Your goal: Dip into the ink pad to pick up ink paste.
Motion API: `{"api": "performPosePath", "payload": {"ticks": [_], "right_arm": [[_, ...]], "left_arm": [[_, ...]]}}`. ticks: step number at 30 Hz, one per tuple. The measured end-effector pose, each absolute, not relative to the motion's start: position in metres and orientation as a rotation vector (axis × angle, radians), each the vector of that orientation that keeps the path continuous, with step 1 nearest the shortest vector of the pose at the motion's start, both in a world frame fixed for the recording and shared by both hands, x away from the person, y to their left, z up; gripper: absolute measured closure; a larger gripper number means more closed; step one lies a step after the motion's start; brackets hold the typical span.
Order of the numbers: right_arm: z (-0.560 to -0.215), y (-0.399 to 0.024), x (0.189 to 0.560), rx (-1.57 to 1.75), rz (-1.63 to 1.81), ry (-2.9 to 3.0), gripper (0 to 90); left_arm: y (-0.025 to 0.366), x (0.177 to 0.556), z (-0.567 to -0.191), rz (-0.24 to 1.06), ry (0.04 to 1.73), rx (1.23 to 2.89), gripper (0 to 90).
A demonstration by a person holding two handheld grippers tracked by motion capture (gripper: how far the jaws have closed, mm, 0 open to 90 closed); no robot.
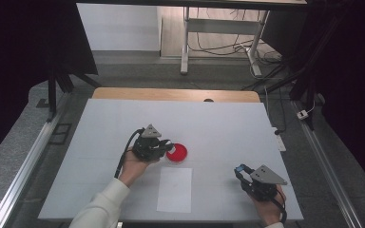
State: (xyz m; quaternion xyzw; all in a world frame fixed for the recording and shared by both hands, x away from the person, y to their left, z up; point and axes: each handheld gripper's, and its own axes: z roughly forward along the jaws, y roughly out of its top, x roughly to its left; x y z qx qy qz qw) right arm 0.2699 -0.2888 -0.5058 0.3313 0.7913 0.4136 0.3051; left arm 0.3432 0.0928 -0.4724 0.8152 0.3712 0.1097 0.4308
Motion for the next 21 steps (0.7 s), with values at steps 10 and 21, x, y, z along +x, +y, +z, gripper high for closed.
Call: {"api": "performPosePath", "payload": {"ticks": [10, 21], "right_arm": [[-0.506, -0.288, 0.27, 0.876, 1.093, 2.099, 65.1], [-0.507, -0.289, 0.271, 0.879, 1.083, 2.102, 65.1]], "left_arm": [[0.084, 0.355, -0.478, 0.277, 0.945, 2.072, 75.3], [0.079, 0.361, -0.483, 0.268, 0.951, 2.103, 75.3]]}}
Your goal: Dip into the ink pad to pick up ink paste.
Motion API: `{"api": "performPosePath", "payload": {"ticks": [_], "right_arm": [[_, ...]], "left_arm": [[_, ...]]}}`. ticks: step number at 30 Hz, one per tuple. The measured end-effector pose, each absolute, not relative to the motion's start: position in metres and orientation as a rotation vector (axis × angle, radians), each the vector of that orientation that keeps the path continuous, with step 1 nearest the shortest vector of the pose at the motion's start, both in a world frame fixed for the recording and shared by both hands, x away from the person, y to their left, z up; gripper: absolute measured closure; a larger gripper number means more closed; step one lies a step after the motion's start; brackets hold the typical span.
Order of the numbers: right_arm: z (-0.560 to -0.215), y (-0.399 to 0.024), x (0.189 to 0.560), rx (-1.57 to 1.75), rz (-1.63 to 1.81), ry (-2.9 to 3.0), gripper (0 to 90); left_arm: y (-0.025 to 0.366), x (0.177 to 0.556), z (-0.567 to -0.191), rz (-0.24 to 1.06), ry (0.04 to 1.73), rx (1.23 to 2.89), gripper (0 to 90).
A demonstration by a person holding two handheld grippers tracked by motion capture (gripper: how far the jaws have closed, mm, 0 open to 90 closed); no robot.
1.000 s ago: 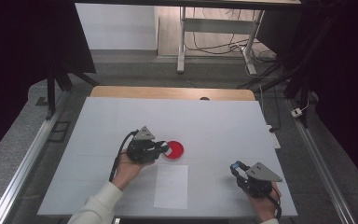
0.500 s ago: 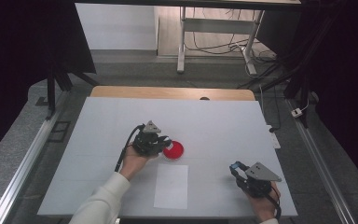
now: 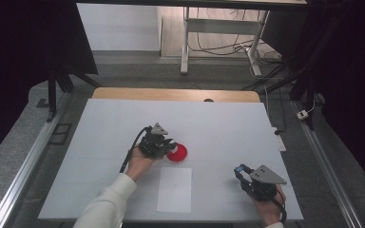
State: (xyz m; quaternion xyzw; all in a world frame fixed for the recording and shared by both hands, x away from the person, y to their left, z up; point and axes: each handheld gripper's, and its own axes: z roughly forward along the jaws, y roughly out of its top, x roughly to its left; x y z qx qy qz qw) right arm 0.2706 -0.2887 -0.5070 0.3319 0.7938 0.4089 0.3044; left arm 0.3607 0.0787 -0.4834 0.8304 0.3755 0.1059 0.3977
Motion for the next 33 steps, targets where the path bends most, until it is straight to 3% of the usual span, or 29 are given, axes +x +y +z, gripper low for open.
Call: {"api": "performPosePath", "payload": {"ticks": [33], "right_arm": [[-0.5081, -0.2882, 0.2711, 0.874, 1.078, 2.108, 65.1]], "left_arm": [[0.0687, 0.3644, -0.4935, 0.294, 0.942, 2.179, 75.3]]}}
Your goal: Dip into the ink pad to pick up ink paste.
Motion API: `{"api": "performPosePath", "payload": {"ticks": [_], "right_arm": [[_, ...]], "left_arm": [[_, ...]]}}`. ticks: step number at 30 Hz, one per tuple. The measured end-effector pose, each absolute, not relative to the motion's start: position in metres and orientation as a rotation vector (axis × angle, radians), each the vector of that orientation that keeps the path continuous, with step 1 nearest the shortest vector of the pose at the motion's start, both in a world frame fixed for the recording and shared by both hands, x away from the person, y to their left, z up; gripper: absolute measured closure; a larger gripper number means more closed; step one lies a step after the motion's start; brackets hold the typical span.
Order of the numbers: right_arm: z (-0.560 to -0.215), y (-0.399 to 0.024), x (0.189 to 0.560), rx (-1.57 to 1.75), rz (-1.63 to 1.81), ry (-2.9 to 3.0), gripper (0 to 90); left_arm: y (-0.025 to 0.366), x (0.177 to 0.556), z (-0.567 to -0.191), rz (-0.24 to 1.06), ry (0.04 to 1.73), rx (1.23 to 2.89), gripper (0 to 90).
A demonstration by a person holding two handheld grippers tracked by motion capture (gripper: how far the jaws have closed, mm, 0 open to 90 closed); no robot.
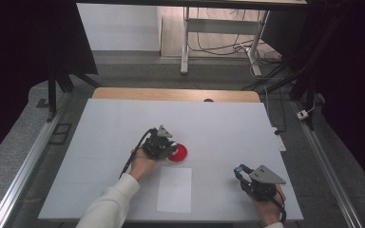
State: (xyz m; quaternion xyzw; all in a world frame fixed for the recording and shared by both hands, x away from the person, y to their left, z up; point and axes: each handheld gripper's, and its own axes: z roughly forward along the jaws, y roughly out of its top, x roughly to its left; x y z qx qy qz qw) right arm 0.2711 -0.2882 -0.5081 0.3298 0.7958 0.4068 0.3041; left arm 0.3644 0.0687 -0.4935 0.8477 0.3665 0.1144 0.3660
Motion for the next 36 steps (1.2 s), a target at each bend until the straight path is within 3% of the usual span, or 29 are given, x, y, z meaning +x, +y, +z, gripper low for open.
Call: {"api": "performPosePath", "payload": {"ticks": [36], "right_arm": [[-0.5089, -0.2861, 0.2711, 0.865, 1.077, 2.113, 65.1]], "left_arm": [[0.0599, 0.3622, -0.4946, 0.352, 0.915, 2.241, 75.8]]}}
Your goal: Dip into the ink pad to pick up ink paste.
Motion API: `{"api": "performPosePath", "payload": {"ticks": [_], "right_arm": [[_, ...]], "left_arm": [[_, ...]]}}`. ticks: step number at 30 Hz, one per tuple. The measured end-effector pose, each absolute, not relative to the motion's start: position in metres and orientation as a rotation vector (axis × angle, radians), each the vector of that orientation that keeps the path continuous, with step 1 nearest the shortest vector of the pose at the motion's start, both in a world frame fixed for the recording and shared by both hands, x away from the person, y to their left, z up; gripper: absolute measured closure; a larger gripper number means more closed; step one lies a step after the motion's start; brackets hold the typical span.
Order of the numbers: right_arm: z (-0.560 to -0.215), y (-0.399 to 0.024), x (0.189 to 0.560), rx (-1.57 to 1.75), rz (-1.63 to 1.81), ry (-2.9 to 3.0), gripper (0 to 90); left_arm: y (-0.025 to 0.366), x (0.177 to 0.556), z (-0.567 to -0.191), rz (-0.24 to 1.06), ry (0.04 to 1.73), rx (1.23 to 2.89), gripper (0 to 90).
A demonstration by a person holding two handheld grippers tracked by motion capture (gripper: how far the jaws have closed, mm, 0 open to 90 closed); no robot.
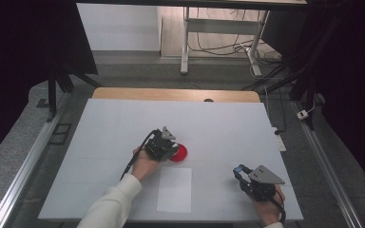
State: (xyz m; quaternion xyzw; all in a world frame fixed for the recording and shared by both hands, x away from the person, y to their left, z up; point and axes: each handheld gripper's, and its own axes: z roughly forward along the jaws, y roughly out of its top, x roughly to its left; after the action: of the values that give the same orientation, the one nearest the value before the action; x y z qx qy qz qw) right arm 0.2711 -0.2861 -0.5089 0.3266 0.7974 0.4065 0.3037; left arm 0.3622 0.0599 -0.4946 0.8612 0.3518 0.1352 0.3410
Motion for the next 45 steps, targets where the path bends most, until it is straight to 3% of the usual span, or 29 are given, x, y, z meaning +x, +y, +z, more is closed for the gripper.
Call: {"api": "performPosePath", "payload": {"ticks": [45], "right_arm": [[-0.509, -0.286, 0.271, 0.866, 1.077, 2.113, 65.1]], "left_arm": [[0.065, 0.362, -0.487, 0.337, 0.923, 2.225, 75.7]]}}
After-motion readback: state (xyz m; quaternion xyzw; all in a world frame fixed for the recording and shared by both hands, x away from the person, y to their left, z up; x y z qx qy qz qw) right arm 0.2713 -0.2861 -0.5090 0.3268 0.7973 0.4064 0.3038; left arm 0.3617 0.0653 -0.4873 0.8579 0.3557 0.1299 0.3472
